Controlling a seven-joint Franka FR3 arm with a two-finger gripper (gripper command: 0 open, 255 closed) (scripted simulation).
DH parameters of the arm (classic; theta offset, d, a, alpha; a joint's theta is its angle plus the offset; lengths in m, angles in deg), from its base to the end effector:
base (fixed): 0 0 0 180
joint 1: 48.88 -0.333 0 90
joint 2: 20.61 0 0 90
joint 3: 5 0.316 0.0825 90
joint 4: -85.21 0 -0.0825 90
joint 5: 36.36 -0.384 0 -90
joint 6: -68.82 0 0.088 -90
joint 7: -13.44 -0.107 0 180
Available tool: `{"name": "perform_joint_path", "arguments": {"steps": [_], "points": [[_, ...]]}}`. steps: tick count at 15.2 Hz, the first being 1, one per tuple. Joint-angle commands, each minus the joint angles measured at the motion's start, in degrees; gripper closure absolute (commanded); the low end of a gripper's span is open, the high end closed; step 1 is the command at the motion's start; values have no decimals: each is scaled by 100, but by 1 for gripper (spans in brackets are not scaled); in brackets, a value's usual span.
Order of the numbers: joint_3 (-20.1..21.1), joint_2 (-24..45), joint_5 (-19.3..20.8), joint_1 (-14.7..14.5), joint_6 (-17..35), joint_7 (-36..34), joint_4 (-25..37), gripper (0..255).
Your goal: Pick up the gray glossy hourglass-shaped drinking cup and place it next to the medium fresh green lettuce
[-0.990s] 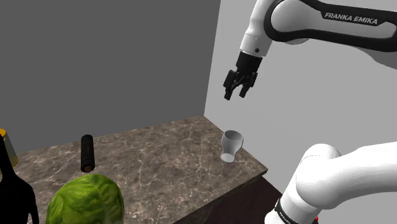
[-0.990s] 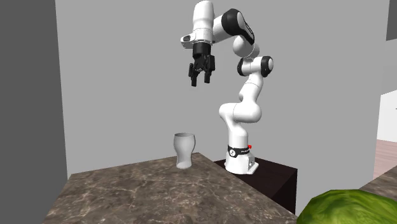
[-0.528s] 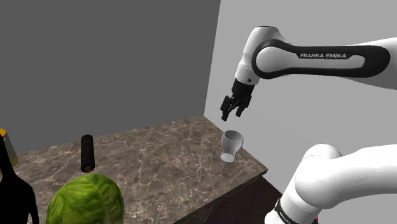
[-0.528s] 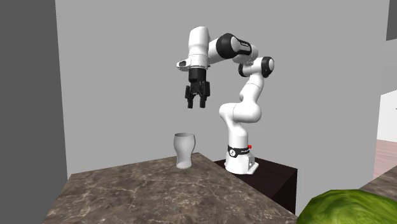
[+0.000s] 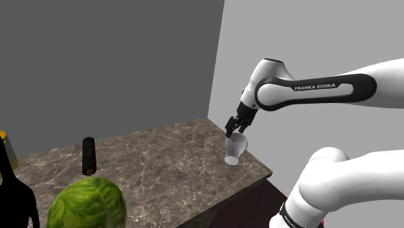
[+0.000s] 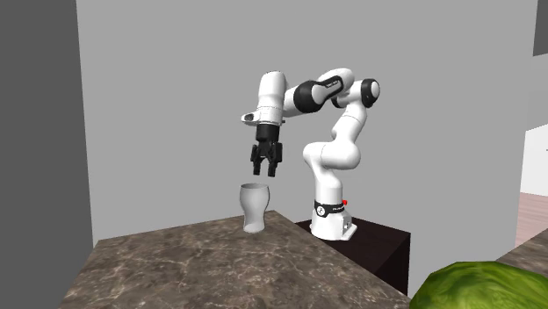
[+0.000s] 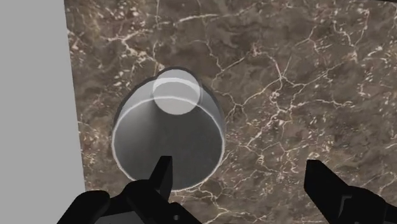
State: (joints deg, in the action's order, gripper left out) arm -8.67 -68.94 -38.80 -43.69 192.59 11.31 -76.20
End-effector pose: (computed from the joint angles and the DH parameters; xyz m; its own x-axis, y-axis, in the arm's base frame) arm 0.3076 -0.0447 0.4409 0.9634 -0.1991 0.1793 -0.1848 -0.9783 -0.0936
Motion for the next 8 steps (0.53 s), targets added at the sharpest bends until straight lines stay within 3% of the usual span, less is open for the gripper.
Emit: {"name": "perform_joint_path", "arguments": {"steps": [1, 8], "points": [[-110, 101, 1, 1, 528, 160, -345, 0], [-159, 644, -52, -48, 1418, 241, -672, 0]]}}
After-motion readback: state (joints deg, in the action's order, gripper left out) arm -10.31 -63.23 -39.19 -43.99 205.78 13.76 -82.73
